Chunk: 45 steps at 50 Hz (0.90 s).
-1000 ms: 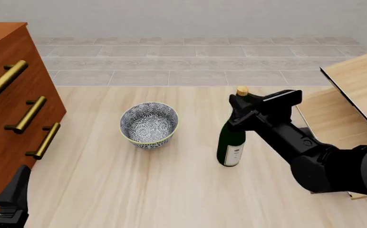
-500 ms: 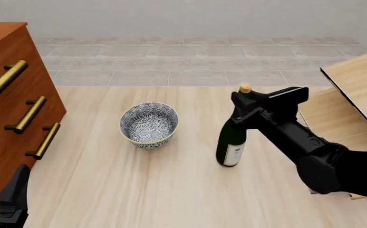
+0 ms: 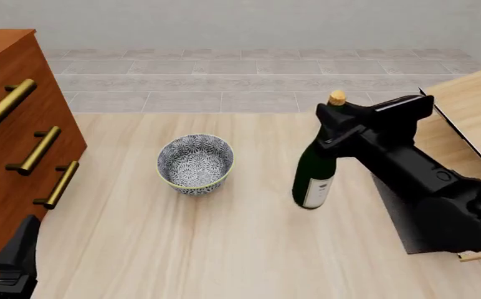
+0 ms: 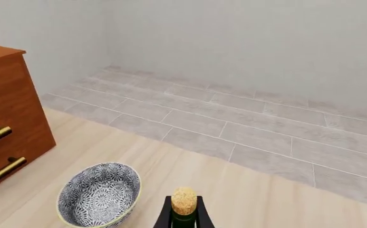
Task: Put the wine bottle on the wine rack.
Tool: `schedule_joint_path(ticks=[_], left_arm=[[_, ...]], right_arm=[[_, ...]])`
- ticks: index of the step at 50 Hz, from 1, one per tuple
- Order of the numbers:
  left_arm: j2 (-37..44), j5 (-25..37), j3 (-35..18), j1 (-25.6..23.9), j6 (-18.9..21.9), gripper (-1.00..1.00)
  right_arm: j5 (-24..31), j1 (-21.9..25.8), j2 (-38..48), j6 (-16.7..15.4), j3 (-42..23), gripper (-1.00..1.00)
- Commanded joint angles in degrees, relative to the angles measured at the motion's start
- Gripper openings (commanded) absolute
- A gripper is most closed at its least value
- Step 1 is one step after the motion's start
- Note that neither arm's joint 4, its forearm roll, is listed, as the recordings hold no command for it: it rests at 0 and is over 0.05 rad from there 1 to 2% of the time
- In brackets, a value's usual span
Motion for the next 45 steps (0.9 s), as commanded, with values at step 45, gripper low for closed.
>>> schedule_joint_path(ticks=[45], left_arm=[[0.0,0.9,-1.7,-0.3,0.9,1.0]], right_arm=[[19.0,-4.2,-19.7,-1.4,-4.8,-1.0]])
